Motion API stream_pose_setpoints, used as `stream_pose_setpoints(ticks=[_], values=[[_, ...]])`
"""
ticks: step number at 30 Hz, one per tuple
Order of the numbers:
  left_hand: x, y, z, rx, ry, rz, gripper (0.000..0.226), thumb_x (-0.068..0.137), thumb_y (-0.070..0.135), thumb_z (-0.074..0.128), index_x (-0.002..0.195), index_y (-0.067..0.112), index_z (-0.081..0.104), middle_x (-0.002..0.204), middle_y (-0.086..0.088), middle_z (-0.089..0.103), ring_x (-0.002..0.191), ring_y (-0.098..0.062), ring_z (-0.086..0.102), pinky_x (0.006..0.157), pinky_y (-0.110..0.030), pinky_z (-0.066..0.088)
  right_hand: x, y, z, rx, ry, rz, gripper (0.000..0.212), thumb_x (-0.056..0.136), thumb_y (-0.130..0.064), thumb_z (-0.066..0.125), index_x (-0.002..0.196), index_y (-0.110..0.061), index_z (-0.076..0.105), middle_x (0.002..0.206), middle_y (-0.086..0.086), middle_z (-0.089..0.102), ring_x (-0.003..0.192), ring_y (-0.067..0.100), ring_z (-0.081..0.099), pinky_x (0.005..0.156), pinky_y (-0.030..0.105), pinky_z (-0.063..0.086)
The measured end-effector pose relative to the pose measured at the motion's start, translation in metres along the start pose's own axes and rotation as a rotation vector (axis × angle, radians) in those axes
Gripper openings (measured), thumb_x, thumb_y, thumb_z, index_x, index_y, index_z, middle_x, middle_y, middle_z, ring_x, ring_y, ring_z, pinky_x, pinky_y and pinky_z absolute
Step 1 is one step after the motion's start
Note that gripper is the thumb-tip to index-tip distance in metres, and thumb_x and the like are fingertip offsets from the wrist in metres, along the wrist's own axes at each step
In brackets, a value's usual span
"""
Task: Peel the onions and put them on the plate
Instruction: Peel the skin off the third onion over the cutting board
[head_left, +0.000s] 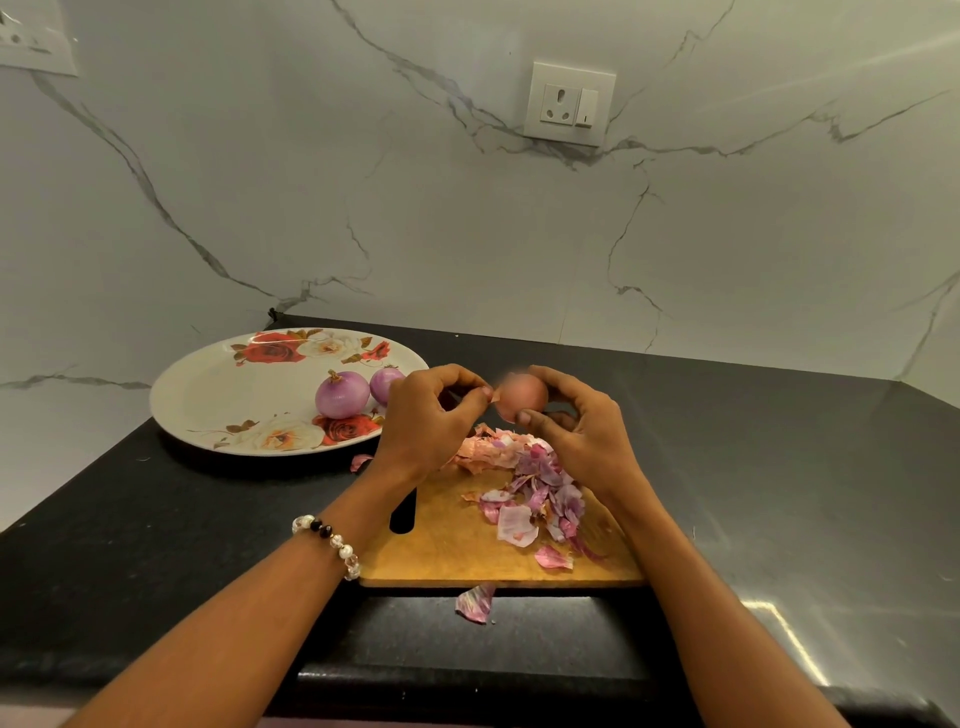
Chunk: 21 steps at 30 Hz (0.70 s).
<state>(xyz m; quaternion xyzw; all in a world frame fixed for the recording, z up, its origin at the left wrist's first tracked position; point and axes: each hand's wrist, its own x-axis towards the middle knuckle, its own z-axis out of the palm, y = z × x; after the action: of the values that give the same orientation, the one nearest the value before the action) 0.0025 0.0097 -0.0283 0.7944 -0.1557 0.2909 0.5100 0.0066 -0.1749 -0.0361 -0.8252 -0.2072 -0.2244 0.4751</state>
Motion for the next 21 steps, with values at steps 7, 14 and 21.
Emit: stream_pose_setpoints(ticks=[7,14,21], values=[[-0.0009,0.0046,-0.0042,-0.113,0.020,-0.001,0.006,0.088,0.017,0.065,0.093,0.017,0.069,0.084,0.001,0.069,0.062,-0.012,0.065,0.048,-0.015,0.048,-0.0011,-0.0023,-0.0019,-0.058,-0.024,-0.007,0.058,0.084,-0.010,0.075,0.137,-0.008,0.052,0.122,-0.003,0.054,0.099,0.000,0.055,0.084,0.001,0.044],[-0.0002,0.0078,-0.0073,-0.216,0.061,-0.020,0.008,0.087,0.017,0.066,0.094,0.020,0.066,0.087,0.005,0.069,0.055,-0.013,0.066,0.043,-0.019,0.048,-0.0012,-0.0027,-0.0019,-0.084,-0.069,-0.027,0.057,0.085,-0.010,0.074,0.138,-0.009,0.052,0.123,-0.002,0.056,0.109,0.009,0.055,0.085,0.005,0.047],[0.0007,0.0042,-0.0064,-0.156,0.178,-0.132,0.008,0.091,0.022,0.060,0.098,0.018,0.063,0.089,-0.001,0.068,0.054,-0.012,0.065,0.048,-0.027,0.055,-0.0018,-0.0052,-0.0028,-0.067,-0.118,-0.039,0.054,0.086,-0.012,0.073,0.137,-0.012,0.053,0.122,-0.005,0.056,0.105,0.007,0.057,0.087,0.007,0.047]])
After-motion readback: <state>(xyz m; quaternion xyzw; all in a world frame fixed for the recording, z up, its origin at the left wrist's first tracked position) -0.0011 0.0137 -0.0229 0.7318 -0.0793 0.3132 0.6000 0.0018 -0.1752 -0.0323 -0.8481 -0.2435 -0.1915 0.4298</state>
